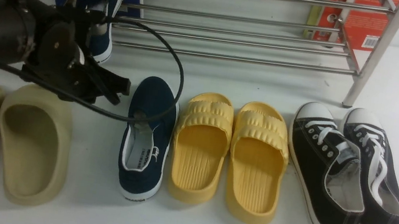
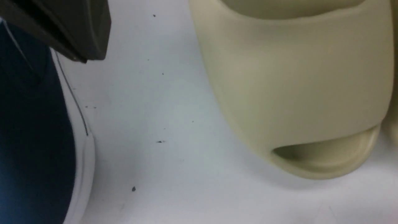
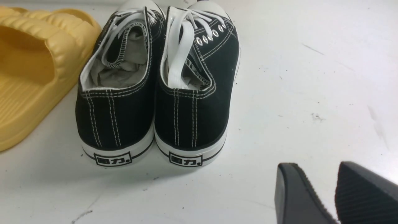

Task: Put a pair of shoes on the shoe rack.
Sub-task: Use the left arm to put a shoe into the shoe rack

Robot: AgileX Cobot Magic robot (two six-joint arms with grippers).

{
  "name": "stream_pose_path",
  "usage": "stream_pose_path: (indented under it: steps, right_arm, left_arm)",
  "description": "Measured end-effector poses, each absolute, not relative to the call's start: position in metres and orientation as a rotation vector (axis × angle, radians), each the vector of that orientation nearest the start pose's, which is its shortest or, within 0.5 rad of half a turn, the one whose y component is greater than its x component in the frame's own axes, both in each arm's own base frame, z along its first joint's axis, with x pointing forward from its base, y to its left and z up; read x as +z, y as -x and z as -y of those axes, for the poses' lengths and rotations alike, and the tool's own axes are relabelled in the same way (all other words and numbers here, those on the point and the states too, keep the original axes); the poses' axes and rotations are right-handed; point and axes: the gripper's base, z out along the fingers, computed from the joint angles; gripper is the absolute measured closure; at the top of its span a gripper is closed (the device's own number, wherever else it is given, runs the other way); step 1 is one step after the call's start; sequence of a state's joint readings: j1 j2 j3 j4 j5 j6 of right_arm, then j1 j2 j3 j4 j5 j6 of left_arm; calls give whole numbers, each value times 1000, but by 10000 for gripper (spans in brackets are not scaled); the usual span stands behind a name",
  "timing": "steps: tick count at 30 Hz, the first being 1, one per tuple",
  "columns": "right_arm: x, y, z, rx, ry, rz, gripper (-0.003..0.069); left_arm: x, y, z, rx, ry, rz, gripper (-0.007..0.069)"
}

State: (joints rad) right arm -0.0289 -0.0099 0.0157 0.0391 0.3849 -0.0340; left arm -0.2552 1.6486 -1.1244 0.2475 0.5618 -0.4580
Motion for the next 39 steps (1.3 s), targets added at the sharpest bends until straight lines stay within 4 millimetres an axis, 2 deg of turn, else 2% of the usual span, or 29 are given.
stream_pose_path:
  steps: [4,12,22,29,34,39]
  right_arm:
    - [174,-52,0,-5,-19,-1874,419]
    - [174,-52,0,-5,-19,-1874,419]
    - [174,-52,0,-5,-19,-1874,419]
    - [174,-52,0,-5,-19,-1874,419]
    - [174,-52,0,-5,-19,-1874,419]
    - [174,-52,0,-5,-19,-1874,419]
  left_arm:
    - [240,-337,69,48,66,-2568,638]
    - [242,-336,52,84,162,-2578,638]
    - [243,-337,52,74,161,-2565,638]
    - [247,-351,59,-19,107,-2424,638]
    - [231,-364,62,-19,35,-2387,638]
    - [222,-376,55,-31,12,-2333,638]
